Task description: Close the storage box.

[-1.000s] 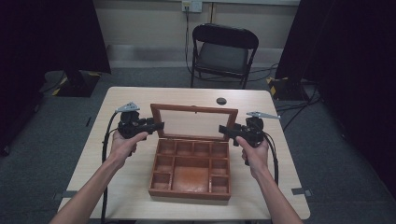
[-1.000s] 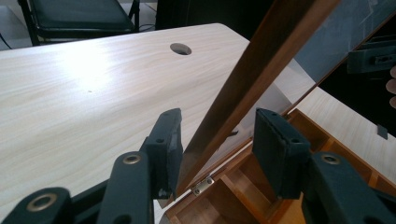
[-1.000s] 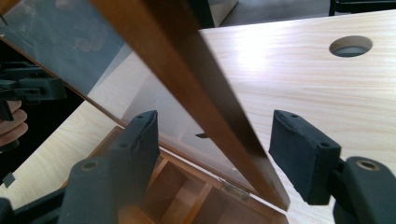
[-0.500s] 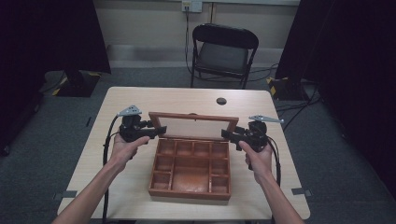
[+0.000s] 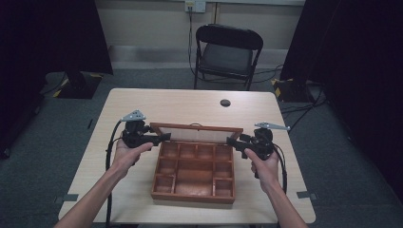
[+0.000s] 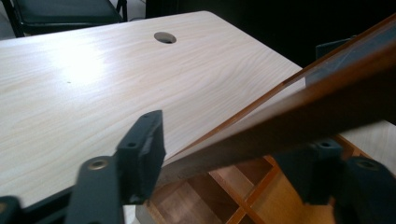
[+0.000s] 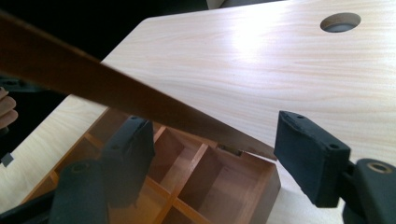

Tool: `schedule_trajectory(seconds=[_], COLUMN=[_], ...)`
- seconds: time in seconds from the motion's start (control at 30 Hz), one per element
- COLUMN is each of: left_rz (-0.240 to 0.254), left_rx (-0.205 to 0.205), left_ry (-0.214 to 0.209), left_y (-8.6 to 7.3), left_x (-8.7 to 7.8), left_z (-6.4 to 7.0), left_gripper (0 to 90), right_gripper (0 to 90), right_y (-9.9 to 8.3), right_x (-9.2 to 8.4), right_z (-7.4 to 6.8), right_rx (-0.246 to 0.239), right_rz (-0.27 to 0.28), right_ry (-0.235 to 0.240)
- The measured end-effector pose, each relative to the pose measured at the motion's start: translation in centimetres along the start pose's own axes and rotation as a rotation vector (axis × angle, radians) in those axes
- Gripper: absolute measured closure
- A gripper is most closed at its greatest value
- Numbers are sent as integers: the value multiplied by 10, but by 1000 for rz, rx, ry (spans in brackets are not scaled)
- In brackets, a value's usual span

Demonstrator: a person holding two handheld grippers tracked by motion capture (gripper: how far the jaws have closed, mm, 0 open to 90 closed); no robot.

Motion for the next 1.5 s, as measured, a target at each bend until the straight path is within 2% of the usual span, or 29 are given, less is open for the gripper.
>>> schedule_trajectory(seconds=[0.17,0.2,0.3,0.53,0.57,0.6,0.63,0.7,0.73,0.83,0.9,1.0,1.03,1.13,1.3,1.37,1.5], left_rz=[-6,6,-1,-4,-10,-11,-14,-26,-24,-13,-24,-27,-40,-36,-41,-37,-22], left_rx=[-12,-18,18,12,15,14,14,5,7,-3,6,14,22,31,30,33,47], left_ry=[-18,-38,-37,-40,-36,-34,-31,-26,-26,-29,-21,-32,-30,-15,-3,-11,-14], left_y=[0,2,5,5,5,5,5,4,3,2,2,0,-1,-2,-7,-10,-15], left_x=[1,1,1,2,2,2,2,2,2,2,1,1,0,-1,-1,-1,-3], left_z=[3,6,13,14,14,14,14,15,15,16,17,18,18,19,21,23,26], left_gripper=[300,300,287,255,247,247,237,192,192,194,194,190,184,150,135,136,156], right_gripper=[277,275,273,285,282,282,278,299,302,319,325,327,329,328,347,349,358], right_y=[-5,-6,-10,-17,-20,-20,-22,-25,-25,-25,-24,-18,-15,-9,5,9,26], right_x=[-2,-1,0,-3,-5,-5,-5,-7,-7,-10,-13,-18,-20,-24,-29,-31,-41], right_z=[2,4,4,5,8,8,10,14,16,20,23,25,26,25,16,12,-7], right_rx=[1,0,6,-17,-19,-19,-22,-7,-13,-16,-5,-4,0,-3,-41,-49,-87], right_rz=[-8,-6,-19,-61,-73,-73,-79,-82,-92,-91,-84,-62,-52,-28,1,9,10], right_ry=[-23,-27,-23,-51,-83,-83,-105,-100,-121,-137,-140,-154,-144,-134,-123,-95,-21])
Point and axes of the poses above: each handheld gripper's, and its own axes: x roughly forward along the jaws, y roughly out of its top, z roughly to its right, the point moved 4 cm from there along x, roughly forward along the jaws, and after that the axes turned 5 degrees about -z, right-handed, at the moved point
